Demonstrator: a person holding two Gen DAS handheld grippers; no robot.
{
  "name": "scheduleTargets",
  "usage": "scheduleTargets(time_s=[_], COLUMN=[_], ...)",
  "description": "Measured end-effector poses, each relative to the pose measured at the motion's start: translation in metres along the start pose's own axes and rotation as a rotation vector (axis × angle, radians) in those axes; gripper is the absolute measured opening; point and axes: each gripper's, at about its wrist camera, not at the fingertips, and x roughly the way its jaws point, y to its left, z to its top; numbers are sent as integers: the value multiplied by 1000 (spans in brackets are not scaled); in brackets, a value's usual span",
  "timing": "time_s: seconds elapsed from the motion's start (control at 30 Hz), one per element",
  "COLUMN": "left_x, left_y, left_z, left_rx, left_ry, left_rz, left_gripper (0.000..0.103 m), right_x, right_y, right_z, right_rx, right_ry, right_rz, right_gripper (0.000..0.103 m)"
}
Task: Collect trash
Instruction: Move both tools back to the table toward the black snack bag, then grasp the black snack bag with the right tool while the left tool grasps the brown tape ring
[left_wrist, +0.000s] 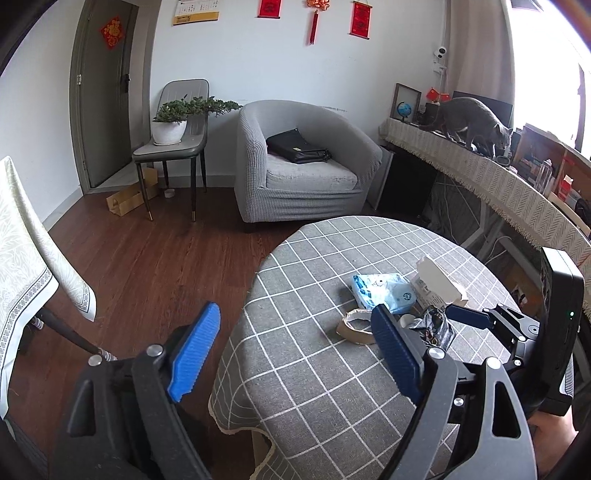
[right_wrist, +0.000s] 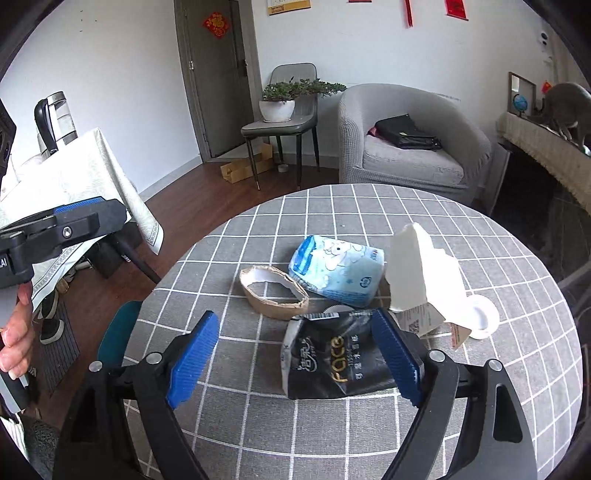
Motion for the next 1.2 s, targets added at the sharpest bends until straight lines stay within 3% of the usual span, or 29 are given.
scheduleTargets(time_s=[0.43,0.7,0.77,0.87,1.2], left_x=[23,44,48,55,79], left_y=[-28,-39,-40,-43,-62], left_z=[-1,-9,-11,-13,-18], left_rx=[40,86,109,134,161], left_ry=[22,74,85,99,136], left_rz=[-17,-29,-39,-66,-78], left_gripper=[89,89,89,89,89], right_x=[15,23,26,25,-1], right_y=[-21,-19,-21,-20,-34], right_z=[-20,-16,-15,-15,-24], right_rx=[-11,2,10,1,7], right_ry=[122,138,148,147,120], right_rz=[-52,-67,-54,-39,-5], right_gripper=[92,92,81,74,72])
